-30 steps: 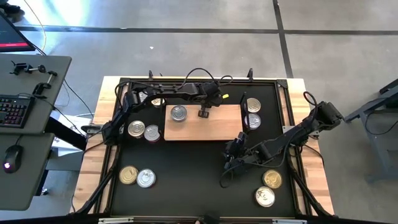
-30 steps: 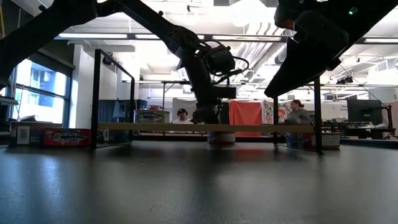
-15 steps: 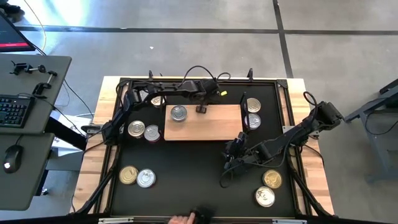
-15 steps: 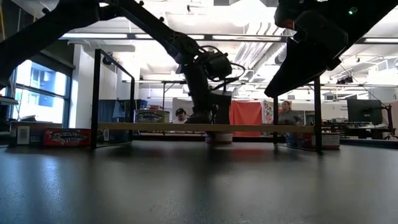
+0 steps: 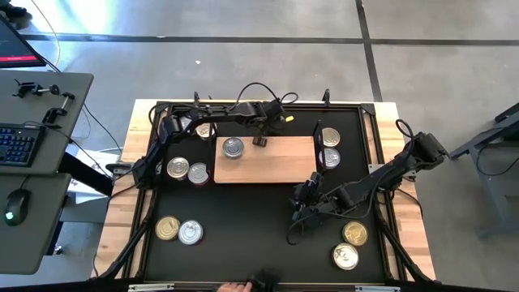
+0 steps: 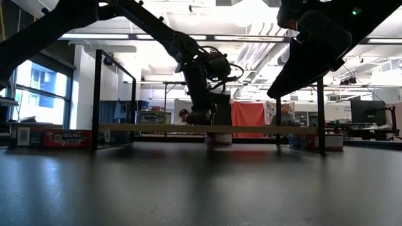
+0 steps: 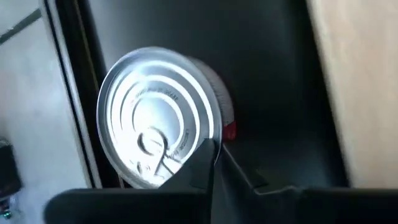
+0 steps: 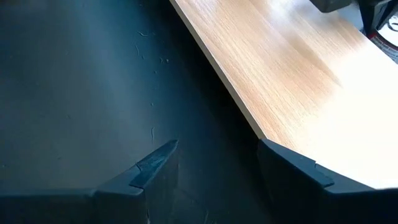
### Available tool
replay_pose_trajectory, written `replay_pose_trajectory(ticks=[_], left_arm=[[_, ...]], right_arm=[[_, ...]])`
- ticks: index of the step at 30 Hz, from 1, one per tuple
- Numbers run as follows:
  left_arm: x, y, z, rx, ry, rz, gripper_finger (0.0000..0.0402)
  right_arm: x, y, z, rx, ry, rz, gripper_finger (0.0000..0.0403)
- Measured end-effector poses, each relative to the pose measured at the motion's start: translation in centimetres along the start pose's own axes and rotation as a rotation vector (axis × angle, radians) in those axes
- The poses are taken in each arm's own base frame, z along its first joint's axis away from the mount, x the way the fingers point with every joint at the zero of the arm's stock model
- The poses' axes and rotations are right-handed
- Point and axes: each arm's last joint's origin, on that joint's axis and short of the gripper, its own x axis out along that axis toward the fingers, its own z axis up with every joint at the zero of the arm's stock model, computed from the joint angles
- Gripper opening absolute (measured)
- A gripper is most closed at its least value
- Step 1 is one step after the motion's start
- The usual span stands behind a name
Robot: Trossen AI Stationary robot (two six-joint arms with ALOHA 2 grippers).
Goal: Stack canned seafood by type on shelf
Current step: Put the red tuna can on the shelf
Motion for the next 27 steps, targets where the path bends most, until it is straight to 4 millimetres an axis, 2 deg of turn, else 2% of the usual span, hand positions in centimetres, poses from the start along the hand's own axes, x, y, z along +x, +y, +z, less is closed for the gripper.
replay_pose_trajectory(ticks=[13, 27], left_arm=[[-1.0, -2.2, 1.8, 0.002, 0.014, 0.010, 0.0001], [-4.1, -1.1, 2.1, -0.060, -0.045, 0.063, 0.0000]], right_arm=[[0.0, 0.0, 0.0, 0.000, -0.001, 0.000, 0.0211], [0.0, 0.0, 0.0, 0.001, -0.001, -0.001, 0.0211]])
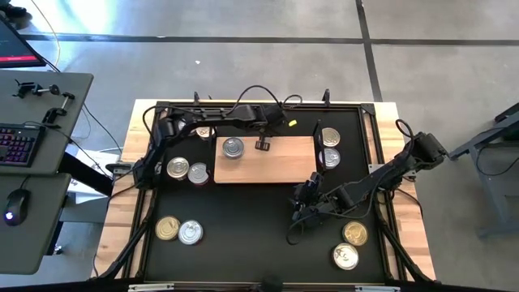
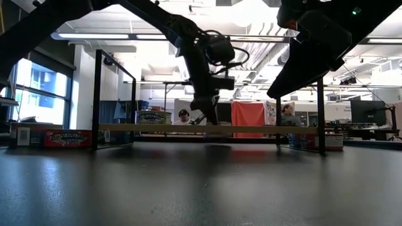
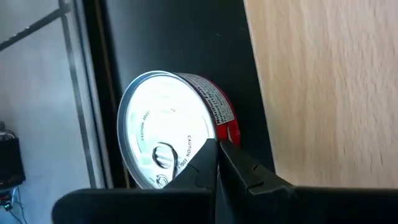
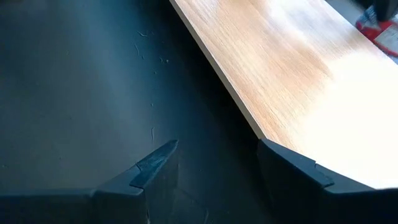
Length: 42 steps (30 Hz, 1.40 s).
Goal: Stack canned seafood by type on shelf
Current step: Put the red tuna can on the shelf
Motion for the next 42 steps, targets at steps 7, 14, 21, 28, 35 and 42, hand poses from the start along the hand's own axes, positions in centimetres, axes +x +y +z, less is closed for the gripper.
replay_pose_trajectory(ticks=[7, 14, 21, 28, 35, 42], left_arm=[[-1.9, 0.2, 0.0, -0.020, 0.000, 0.004, 0.0000], [-6.7, -1.4, 0.7, -0.042, 0.004, -0.036, 0.0000], [-9.3, -6.5, 2.1, -0.042, 0.046, -0.109, 0.0000], [-8.5, -11.3, 2.3, -0.050, 0.081, -0.093, 0.0000], [-7.5, -10.9, 1.8, -0.055, 0.091, -0.061, 0.0000], [-6.6, -9.0, 1.4, -0.173, 0.041, -0.134, 0.0003]], right_arm=[[0.0, 0.0, 0.0, 0.000, 0.000, 0.000, 0.0211], [0.0, 0.0, 0.0, -0.002, -0.001, -0.002, 0.0211], [0.0, 0.0, 0.0, 0.002, -0.004, 0.000, 0.0211], [0.0, 0.0, 0.1, -0.002, -0.017, -0.015, 0.0211], [0.0, 0.0, 0.1, -0.016, -0.024, -0.015, 0.0211], [0.0, 0.0, 0.2, -0.014, -0.026, -0.015, 0.0211]])
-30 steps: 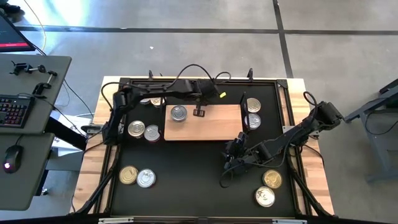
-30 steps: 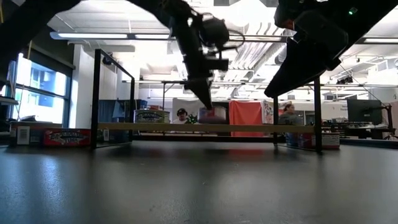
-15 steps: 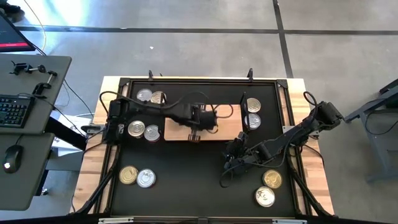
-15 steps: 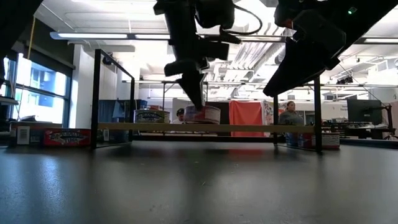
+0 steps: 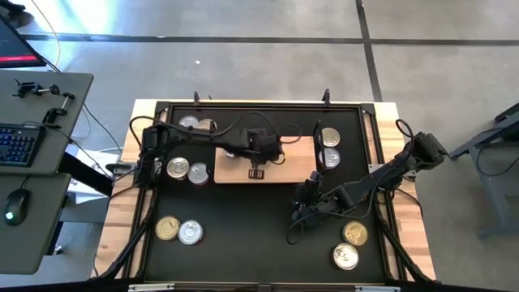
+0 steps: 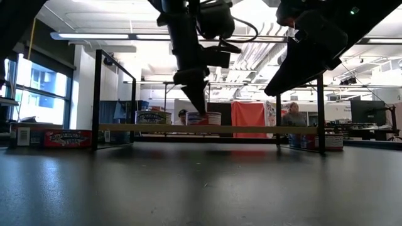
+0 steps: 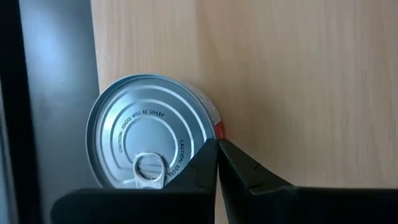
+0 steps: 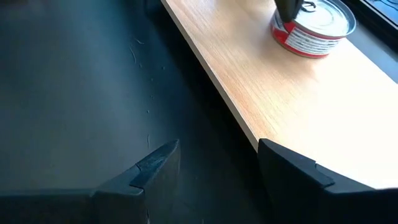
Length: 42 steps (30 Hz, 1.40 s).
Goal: Stack canned seafood by type on shelf
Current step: Put the red tuna can on the shelf, then move the shelf to the top
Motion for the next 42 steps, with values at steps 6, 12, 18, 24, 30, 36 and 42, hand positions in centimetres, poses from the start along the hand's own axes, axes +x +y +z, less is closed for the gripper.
replay_pose_trajectory(ticks=[6, 12, 18, 24, 30, 36, 42], left_arm=[[0.4, 1.3, 0.3, -0.075, -0.074, -0.072, 0.0017], [0.6, 2.1, 0.0, -0.164, -0.070, -0.070, 0.0033], [0.6, 2.9, 0.0, -0.201, -0.084, -0.113, 0.0067], [-2.6, 4.1, 0.3, -0.214, -0.132, -0.216, 0.0100], [-9.9, 4.1, -0.5, -0.219, -0.253, -0.211, 0.0099], [-17.4, -0.3, -2.8, -0.158, -0.360, -0.152, 0.0073], [-21.4, -7.0, -6.9, -0.215, -0.418, -0.056, 0.0049]], right_arm=[[0.0, 0.0, 0.1, 0.006, -0.005, 0.004, 0.0211], [0.0, 0.1, 0.1, 0.009, -0.007, 0.005, 0.0211], [-0.1, 0.1, 0.3, 0.022, -0.061, -0.034, 0.0211], [-2.3, 1.1, 2.9, -0.021, -0.195, -0.055, 0.0211], [-6.9, 1.6, 5.3, -0.132, -0.247, -0.003, 0.0211], [-12.1, 0.8, 3.9, -0.129, -0.193, 0.043, 0.0210], [-14.3, 0.0, 0.3, -0.070, -0.055, 0.042, 0.0210]])
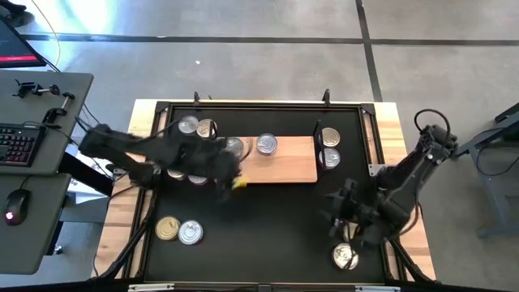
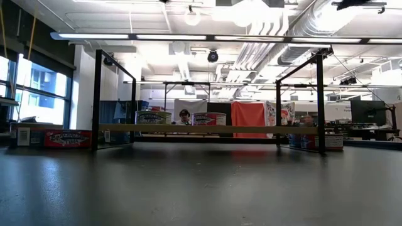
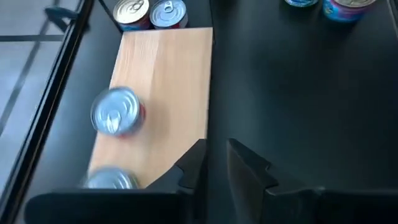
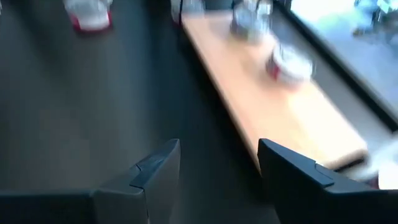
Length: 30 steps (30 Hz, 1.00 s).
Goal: Stack canned seafood by type on shelf
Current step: Move the shelf to the top
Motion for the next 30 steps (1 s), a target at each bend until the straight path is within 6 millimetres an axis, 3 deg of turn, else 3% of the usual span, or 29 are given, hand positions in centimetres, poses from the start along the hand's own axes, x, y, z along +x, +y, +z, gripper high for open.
replay_pose_trajectory(ticks=[5, 13, 20, 25, 30], left_arm=[[-1.4, -3.9, -5.1, -0.146, -0.036, 0.105, 0.0038], [-2.0, -6.7, -12.2, -0.390, -0.035, 0.168, 0.0026], [-1.6, -7.0, -16.7, -0.433, -0.069, 0.268, 0.0040], [-0.2, -6.2, -19.6, -0.453, -0.159, 0.338, 0.0092], [1.1, -5.6, -21.2, -0.388, -0.184, 0.378, 0.0149]], right_arm=[[-0.2, 0.1, -1.9, 0.061, 0.085, -0.073, 0.0211], [1.5, -0.6, -3.1, 0.072, 0.214, -0.282, 0.0210], [1.3, -2.4, -4.1, 0.038, 0.162, -0.285, 0.0210], [1.9, -4.3, -6.2, 0.121, 0.110, -0.207, 0.0210], [2.8, -5.3, -6.8, 0.161, 0.066, -0.112, 0.0210]])
